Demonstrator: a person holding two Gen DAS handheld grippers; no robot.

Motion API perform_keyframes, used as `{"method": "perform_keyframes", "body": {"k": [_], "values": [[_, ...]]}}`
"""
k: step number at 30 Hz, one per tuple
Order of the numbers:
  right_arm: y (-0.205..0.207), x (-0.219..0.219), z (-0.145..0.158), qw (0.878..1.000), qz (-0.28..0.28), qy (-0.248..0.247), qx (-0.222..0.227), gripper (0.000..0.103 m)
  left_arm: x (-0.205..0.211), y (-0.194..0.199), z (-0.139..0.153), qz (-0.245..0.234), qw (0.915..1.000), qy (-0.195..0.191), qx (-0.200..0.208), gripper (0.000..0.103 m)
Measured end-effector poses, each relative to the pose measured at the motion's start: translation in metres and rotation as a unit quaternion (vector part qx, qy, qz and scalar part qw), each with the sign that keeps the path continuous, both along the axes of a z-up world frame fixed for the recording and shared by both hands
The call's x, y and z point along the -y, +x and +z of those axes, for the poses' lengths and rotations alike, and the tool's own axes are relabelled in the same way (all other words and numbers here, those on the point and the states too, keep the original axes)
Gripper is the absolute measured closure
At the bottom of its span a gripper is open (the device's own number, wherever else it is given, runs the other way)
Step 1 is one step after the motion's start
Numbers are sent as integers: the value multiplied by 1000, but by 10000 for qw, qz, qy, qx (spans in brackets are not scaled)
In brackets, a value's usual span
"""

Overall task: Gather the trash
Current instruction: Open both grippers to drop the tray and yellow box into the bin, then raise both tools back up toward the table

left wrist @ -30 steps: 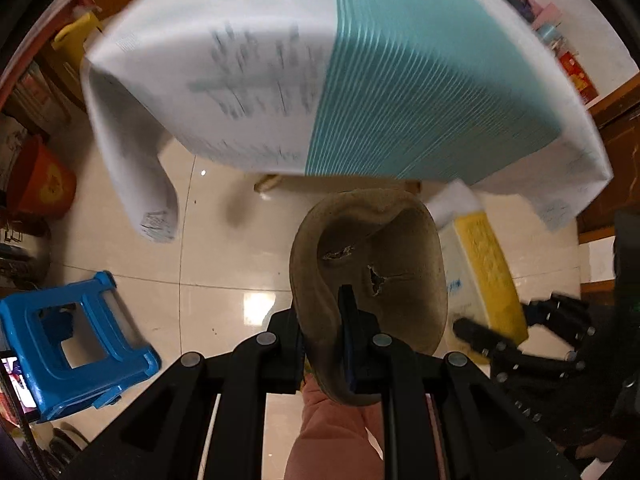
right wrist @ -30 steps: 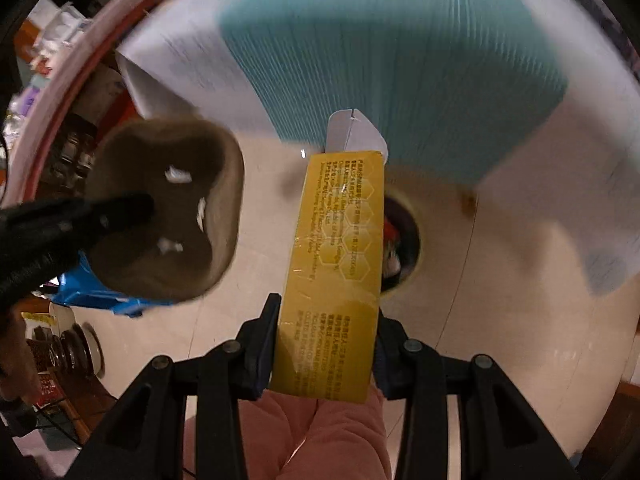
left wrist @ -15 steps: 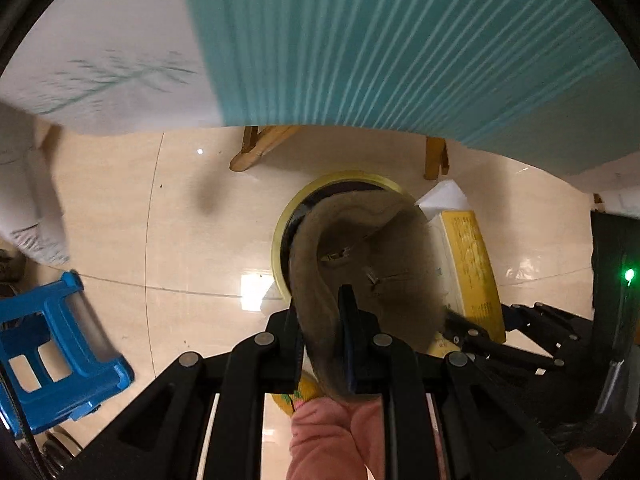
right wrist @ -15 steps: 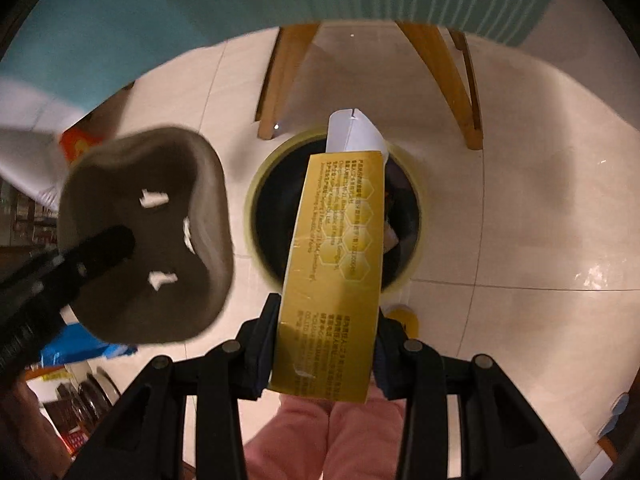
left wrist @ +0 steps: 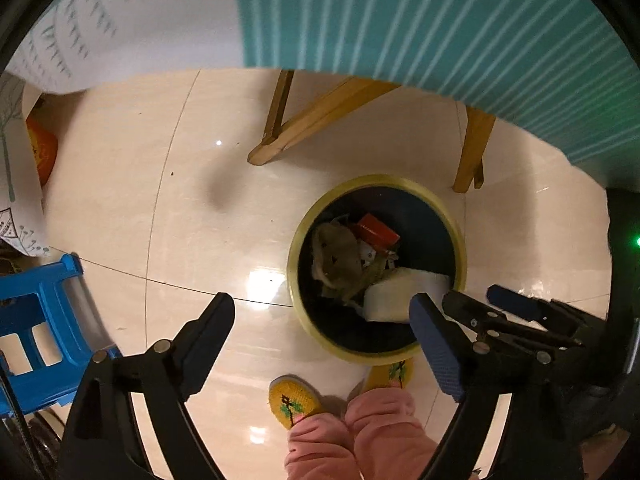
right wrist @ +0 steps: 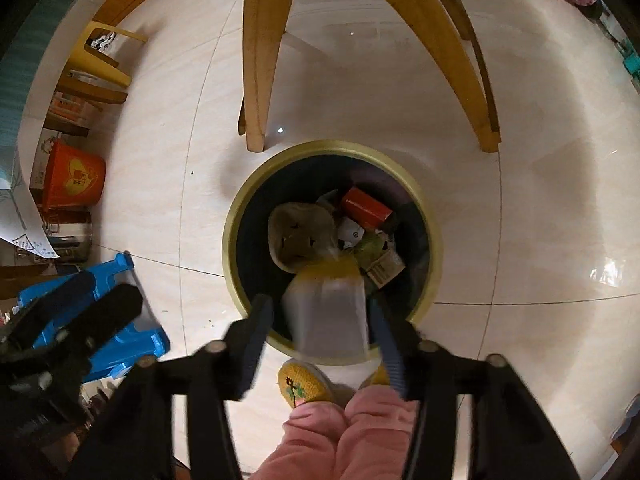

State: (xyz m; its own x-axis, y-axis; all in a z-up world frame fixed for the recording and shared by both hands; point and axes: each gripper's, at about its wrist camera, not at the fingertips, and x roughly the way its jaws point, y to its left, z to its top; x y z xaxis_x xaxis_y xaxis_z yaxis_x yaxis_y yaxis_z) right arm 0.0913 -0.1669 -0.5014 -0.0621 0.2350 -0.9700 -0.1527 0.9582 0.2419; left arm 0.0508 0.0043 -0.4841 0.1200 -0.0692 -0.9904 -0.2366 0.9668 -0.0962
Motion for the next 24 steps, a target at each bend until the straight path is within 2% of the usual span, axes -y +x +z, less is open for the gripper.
{"method": "perform_keyframes", "body": {"k": [13,19,24], "values": [[-7,-3,24,9999,-60,-46,127,40,-11,-19,44,221,9995,-22,239,15],[-21,0,57,9998,-92,-46,181,40,-15,-32,86,264,9990,31,356,15],[-37,2,101,9996,-112,21,262,40,-14,-45,140,150,9985,71,528,15]]}}
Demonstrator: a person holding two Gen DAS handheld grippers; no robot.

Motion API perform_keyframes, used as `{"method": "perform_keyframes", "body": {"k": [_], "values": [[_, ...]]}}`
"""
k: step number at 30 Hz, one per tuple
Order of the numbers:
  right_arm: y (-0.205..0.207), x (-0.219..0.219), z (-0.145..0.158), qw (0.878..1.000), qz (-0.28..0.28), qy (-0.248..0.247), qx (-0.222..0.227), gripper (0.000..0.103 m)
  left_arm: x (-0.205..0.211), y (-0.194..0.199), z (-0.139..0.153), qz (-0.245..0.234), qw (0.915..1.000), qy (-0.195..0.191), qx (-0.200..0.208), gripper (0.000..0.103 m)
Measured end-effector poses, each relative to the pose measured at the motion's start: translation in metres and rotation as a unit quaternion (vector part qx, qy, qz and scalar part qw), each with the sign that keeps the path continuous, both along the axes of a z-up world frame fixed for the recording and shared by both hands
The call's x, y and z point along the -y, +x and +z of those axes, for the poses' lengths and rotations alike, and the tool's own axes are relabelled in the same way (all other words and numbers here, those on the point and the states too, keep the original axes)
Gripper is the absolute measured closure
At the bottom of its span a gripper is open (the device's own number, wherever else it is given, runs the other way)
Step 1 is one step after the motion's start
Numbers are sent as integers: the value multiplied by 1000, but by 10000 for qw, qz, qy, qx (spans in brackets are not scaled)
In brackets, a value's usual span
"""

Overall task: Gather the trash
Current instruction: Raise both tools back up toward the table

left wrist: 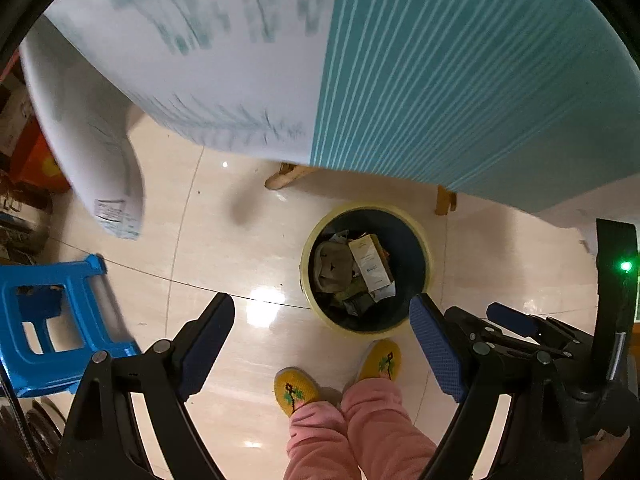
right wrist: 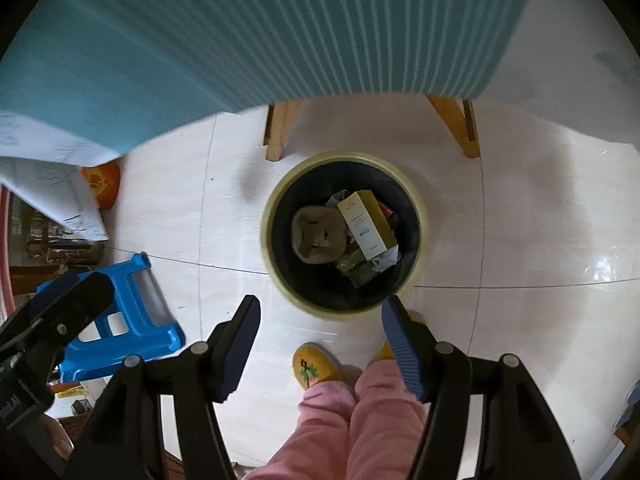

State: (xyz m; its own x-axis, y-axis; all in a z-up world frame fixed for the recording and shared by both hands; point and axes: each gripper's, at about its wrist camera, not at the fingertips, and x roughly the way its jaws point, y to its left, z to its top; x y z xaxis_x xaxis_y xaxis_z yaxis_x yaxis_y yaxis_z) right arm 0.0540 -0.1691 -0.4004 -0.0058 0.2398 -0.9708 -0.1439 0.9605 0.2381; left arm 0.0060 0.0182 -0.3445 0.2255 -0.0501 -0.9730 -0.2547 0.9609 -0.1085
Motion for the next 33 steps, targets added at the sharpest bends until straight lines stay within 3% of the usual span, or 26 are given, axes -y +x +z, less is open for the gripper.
{"method": "perform_keyframes", "body": {"k": [6,22,33], "values": [[-14,0,61,9996,-61,184,183,40,-1,-16,78,-112,9994,63,318,15],[-40,3,235,9876,-112,368,1519,40,0,-22,247,-478,9906,78,1277,16],[-13,-12,323,9671,-282,404,2497,40,-9,-3,315,-674,9792,281,1892,16]]}}
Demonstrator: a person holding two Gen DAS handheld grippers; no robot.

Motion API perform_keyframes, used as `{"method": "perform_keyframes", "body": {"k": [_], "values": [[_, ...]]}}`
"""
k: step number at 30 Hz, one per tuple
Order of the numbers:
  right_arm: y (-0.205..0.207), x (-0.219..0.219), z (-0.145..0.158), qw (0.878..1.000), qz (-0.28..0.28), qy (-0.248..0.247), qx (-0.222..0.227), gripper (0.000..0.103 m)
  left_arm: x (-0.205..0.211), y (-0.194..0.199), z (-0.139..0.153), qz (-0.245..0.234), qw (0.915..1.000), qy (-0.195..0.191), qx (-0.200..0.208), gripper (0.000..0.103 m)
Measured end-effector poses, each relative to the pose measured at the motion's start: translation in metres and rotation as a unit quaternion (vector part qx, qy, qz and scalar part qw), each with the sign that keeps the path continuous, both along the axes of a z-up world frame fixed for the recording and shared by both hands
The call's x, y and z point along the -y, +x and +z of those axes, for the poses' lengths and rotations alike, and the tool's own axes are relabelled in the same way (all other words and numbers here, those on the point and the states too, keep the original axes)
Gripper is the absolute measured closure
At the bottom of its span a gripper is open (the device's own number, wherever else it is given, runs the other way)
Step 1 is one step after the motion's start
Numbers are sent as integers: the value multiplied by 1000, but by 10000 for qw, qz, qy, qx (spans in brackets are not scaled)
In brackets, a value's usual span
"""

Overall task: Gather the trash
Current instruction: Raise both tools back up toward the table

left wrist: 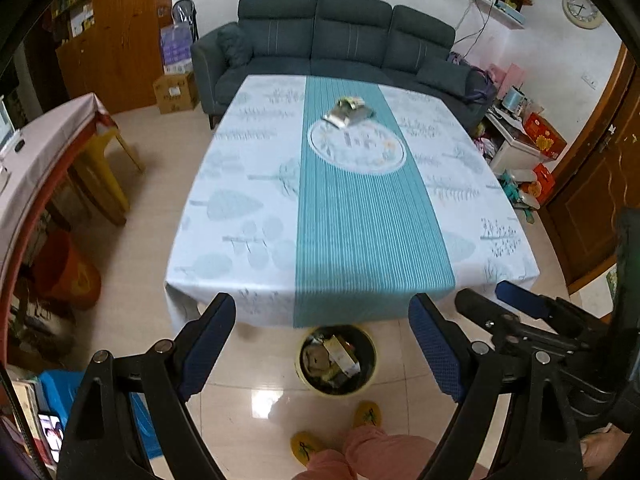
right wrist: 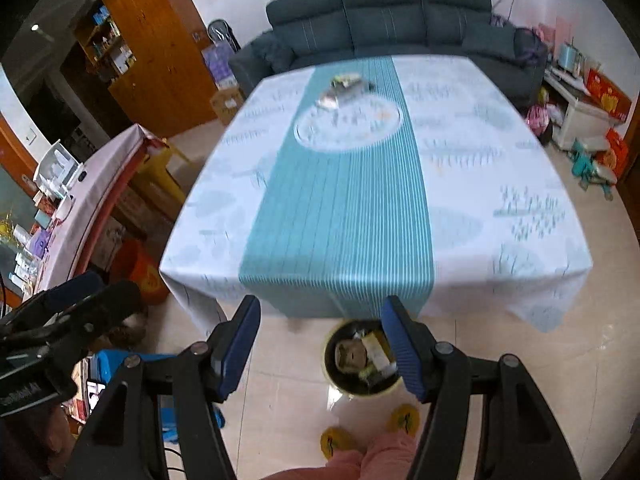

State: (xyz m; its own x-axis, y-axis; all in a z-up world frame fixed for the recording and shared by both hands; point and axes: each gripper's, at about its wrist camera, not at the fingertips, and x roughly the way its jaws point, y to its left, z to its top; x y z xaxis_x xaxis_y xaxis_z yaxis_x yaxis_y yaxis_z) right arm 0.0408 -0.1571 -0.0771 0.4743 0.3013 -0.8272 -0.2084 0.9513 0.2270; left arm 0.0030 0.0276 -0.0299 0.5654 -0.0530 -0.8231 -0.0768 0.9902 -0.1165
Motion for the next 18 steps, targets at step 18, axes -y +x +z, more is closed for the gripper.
{"method": "perform_keyframes", "body": {"k": [18], "values": [[130,9,31,9990,217,194,332,50,-1,152,20,-26,9994,334,52,16]]}}
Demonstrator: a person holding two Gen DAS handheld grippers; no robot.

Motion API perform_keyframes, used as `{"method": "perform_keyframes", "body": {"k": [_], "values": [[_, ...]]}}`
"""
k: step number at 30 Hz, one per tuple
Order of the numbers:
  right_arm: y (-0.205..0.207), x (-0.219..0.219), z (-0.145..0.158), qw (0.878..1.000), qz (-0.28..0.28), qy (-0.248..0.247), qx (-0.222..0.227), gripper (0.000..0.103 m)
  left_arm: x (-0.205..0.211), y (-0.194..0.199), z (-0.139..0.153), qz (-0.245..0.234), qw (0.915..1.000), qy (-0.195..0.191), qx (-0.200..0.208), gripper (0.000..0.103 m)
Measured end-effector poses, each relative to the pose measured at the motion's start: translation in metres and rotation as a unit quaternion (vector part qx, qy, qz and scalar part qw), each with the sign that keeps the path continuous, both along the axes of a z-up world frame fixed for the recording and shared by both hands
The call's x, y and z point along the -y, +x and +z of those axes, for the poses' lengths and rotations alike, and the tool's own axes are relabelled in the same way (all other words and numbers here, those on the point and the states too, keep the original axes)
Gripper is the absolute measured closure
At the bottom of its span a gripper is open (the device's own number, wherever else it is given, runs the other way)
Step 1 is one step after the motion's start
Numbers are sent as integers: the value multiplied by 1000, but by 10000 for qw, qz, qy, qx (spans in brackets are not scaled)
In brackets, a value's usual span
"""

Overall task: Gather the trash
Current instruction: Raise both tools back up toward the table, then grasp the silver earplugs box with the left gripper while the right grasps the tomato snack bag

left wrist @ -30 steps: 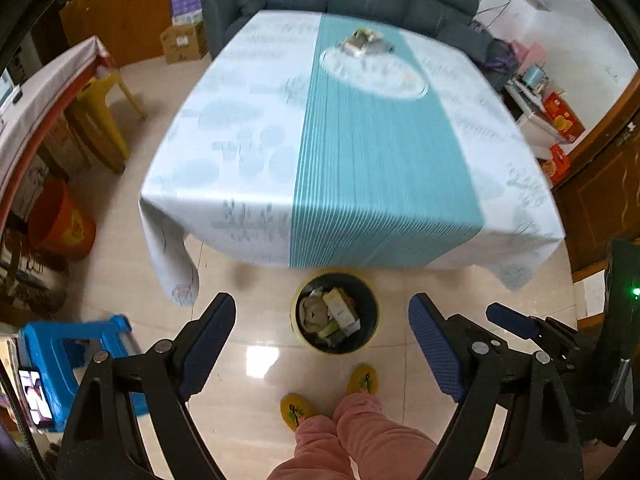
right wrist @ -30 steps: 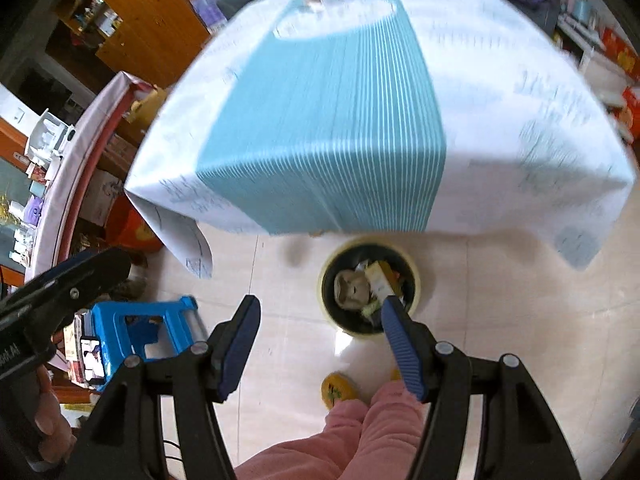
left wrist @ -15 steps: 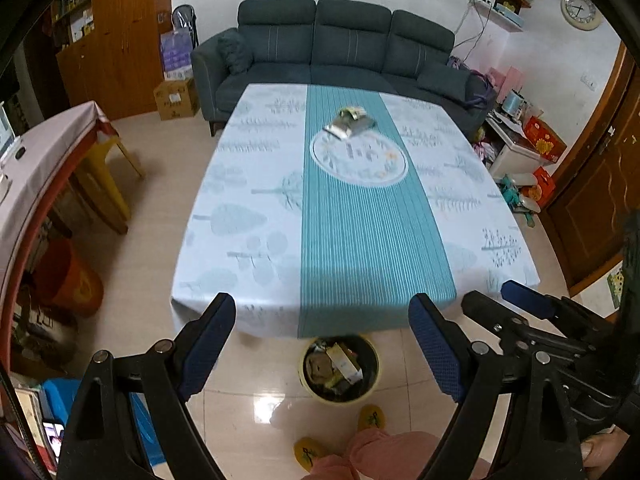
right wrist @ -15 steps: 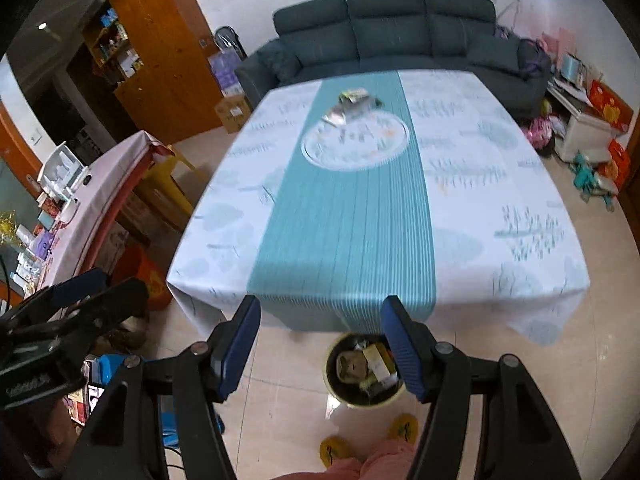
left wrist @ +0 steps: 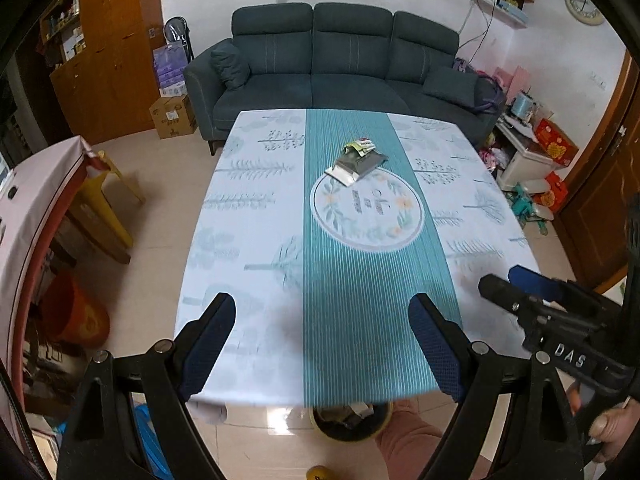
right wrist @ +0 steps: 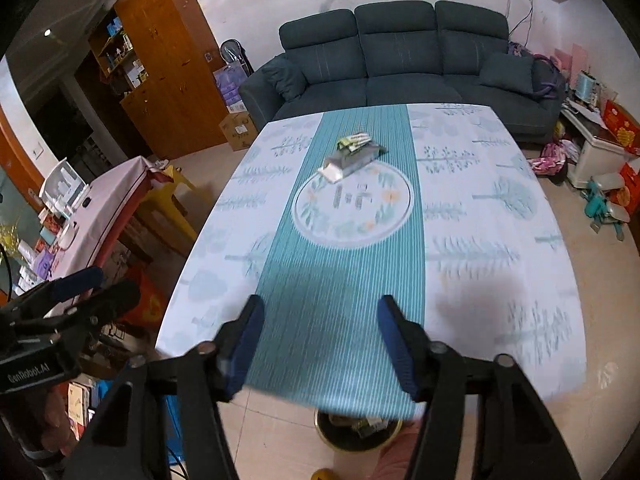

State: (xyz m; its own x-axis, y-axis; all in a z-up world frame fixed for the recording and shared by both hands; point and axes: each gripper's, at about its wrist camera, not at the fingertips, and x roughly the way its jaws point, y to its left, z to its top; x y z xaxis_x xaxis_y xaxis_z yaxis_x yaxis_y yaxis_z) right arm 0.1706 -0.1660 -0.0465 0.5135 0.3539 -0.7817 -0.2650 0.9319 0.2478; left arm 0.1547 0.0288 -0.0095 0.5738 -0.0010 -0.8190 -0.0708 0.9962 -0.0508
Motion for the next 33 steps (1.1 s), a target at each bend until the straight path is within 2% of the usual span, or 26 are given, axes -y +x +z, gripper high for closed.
{"method": "perform_keyframes", "body": {"k": [3,8,13,16,23,29,33], "values": [[51,8,-10,9998,146,92,-94,54,13,56,-11,-38,9997,204,-140,16],[138,24,-28,9988,280,158,-379,54,35,164,-36,-235,9977,417,-477,16],[234,38,-51,9967,439,151,-659,54,48,264,-77,-469,9938,534,-854,16],[282,39,-71,9949,539,127,-841,54,49,305,-104,-545,9910,521,-1102,16],[354,38,-109,9922,578,215,-1084,54,47,357,-152,-637,9853,520,-1501,16],[380,41,-124,9898,613,402,-1220,54,48,379,-170,-775,9834,522,-1553,16],[388,39,-126,9887,701,432,-1255,54,48,386,-175,-874,9834,186,-1576,16]]}}
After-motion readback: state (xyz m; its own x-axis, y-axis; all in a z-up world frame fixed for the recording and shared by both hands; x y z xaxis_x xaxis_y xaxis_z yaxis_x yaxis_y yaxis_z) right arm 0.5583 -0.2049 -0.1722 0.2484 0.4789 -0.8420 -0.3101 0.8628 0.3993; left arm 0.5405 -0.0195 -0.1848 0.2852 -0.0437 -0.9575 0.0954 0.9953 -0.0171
